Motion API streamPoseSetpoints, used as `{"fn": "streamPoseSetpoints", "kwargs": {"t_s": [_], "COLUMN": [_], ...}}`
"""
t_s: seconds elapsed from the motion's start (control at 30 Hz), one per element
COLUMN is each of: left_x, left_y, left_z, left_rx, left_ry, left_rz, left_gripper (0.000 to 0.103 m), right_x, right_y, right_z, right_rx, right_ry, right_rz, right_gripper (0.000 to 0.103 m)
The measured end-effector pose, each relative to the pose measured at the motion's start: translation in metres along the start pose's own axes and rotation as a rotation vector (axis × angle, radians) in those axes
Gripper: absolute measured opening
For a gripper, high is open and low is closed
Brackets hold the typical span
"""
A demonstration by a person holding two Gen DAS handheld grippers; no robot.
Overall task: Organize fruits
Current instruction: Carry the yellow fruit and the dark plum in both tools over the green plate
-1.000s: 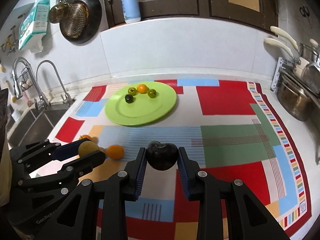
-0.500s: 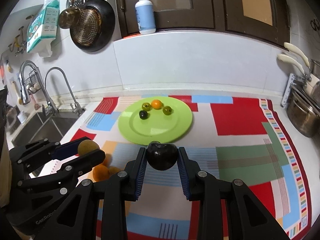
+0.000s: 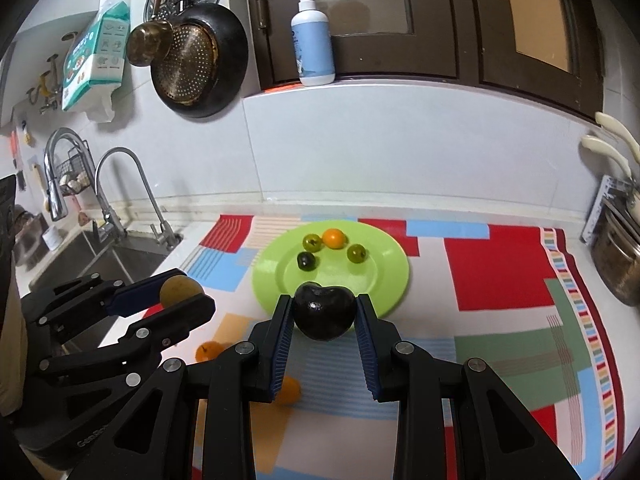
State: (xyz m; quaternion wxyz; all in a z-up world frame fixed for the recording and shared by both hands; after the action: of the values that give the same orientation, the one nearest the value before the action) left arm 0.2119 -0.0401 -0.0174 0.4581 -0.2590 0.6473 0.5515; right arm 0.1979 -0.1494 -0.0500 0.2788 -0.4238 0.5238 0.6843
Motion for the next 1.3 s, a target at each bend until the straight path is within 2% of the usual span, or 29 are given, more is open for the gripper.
{"fn": "streamPoseSetpoints", "kwargs": {"t_s": [0.63,1.3], "left_x": [-0.014,0.010], "left_y": [-0.062,-0.146], "left_z": [0.031,0.057], "left_rx": [0.000,0.040], "left_ry": [0.011,0.022], "left_rz": [0.028,0.169], "left_gripper": [0.028,0.028], "right_x": [-0.025,-0.014], "right_y": [-0.063,-0.150], "right_z": [-0.008,-0.019], "right_rx": [-0.016,-0.024], "right_ry": [0.001,-0.002], "right_rz": [0.023,0.142], "right_gripper": [0.032,0.032]}}
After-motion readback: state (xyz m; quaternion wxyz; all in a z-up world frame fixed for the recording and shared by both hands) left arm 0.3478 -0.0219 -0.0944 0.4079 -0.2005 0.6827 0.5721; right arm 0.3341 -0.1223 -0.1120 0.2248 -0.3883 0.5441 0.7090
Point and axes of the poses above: each gripper's, at about its wrist camera, not at the fingertips, and y roughly against the way its jaws point, z to its left, x to its underside, the point moved 6 cm from there along -y, roughly the way its jaws point, and after that the axes turned 5 degrees about -z, right-handed, at the moved point
